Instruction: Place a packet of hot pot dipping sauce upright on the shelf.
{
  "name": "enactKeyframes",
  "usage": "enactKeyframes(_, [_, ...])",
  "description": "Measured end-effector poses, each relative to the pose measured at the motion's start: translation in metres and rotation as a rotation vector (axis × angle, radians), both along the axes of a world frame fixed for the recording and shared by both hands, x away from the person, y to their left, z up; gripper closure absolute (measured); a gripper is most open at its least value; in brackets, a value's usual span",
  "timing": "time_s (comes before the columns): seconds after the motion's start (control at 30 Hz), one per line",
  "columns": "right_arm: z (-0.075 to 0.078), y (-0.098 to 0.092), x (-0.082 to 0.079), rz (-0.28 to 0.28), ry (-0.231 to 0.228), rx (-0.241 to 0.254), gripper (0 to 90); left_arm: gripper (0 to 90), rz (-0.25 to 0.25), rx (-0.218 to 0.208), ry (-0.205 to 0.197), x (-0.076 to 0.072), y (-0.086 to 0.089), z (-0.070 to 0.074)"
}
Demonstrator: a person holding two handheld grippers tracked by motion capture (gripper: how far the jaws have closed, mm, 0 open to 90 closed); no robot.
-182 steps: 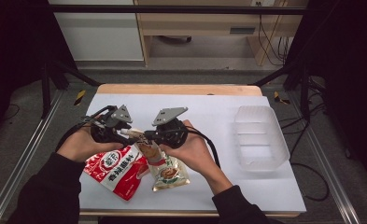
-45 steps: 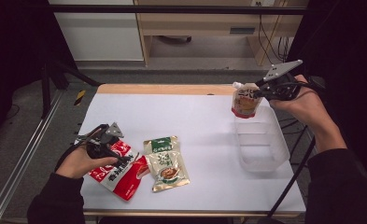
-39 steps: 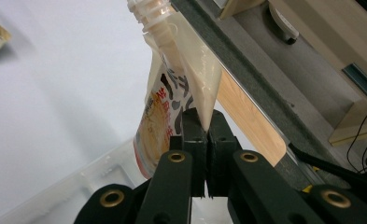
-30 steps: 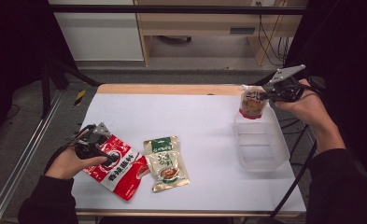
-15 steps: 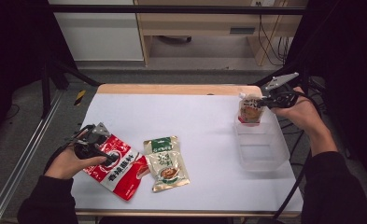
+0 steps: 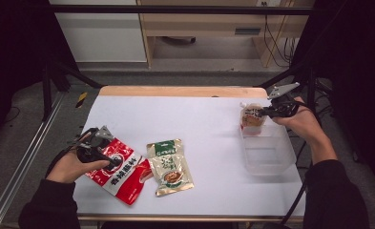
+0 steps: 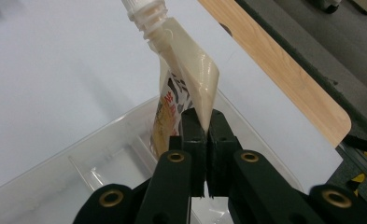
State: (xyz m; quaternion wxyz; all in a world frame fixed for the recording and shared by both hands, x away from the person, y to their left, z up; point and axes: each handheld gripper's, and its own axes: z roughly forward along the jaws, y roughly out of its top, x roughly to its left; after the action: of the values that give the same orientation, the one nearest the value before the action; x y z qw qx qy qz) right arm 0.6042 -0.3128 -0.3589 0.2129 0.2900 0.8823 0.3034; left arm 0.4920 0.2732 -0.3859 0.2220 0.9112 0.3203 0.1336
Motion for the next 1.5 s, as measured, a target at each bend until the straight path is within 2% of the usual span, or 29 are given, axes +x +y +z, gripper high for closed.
enactKeyframes(0.1, [-0.002,-0.003,0.000,-0.006,-0.001,0.024,88.3,13.7,-0.001,0.001,-0.001,0.000,0.000,0.001])
enactKeyframes(0.23, [-0.003,-0.006,0.000,-0.026,0.013,0.020,87.0,13.7,-0.002,-0.002,0.002,-0.001,0.001,0.000])
enactKeyframes(0.43, [-0.004,-0.008,0.000,-0.054,0.037,0.013,80.4,13.5,0.004,-0.002,-0.002,-0.001,0.005,0.001])
enactKeyframes(0.57, [-0.004,-0.006,-0.001,-0.076,0.055,0.015,69.0,13.0,0.003,0.002,0.000,-0.001,0.005,0.001])
enactKeyframes(0.7, [-0.001,-0.003,-0.004,-0.099,0.074,0.023,52.9,12.5,0.007,0.005,0.001,-0.002,0.006,0.001])
enactKeyframes(0.93, [0.015,-0.002,-0.018,-0.131,-0.019,0.030,34.0,11.6,0.003,0.015,0.003,0.000,0.006,-0.002])
enactKeyframes(1.1, [0.026,0.004,-0.028,-0.152,-0.062,0.046,25.1,11.6,0.018,-0.005,-0.036,0.003,0.005,0.001])
enactKeyframes(1.17, [0.032,0.010,-0.033,-0.179,-0.061,0.046,20.2,11.6,0.027,-0.020,-0.054,0.005,0.005,0.002])
enactKeyframes(1.23, [0.038,0.016,-0.038,-0.184,-0.076,0.048,19.9,11.6,0.031,-0.020,-0.059,0.007,0.004,0.003])
enactKeyframes(1.27, [0.043,0.020,-0.043,-0.177,-0.102,0.058,19.7,11.6,0.029,-0.020,-0.059,0.008,0.004,0.003])
enactKeyframes(1.33, [0.050,0.026,-0.050,-0.172,-0.122,0.078,19.1,11.6,0.024,-0.015,-0.059,0.010,0.003,0.004])
enactKeyframes(1.5, [0.064,0.054,-0.067,-0.127,-0.157,0.108,16.3,11.7,0.010,-0.008,-0.057,0.018,-0.004,0.007])
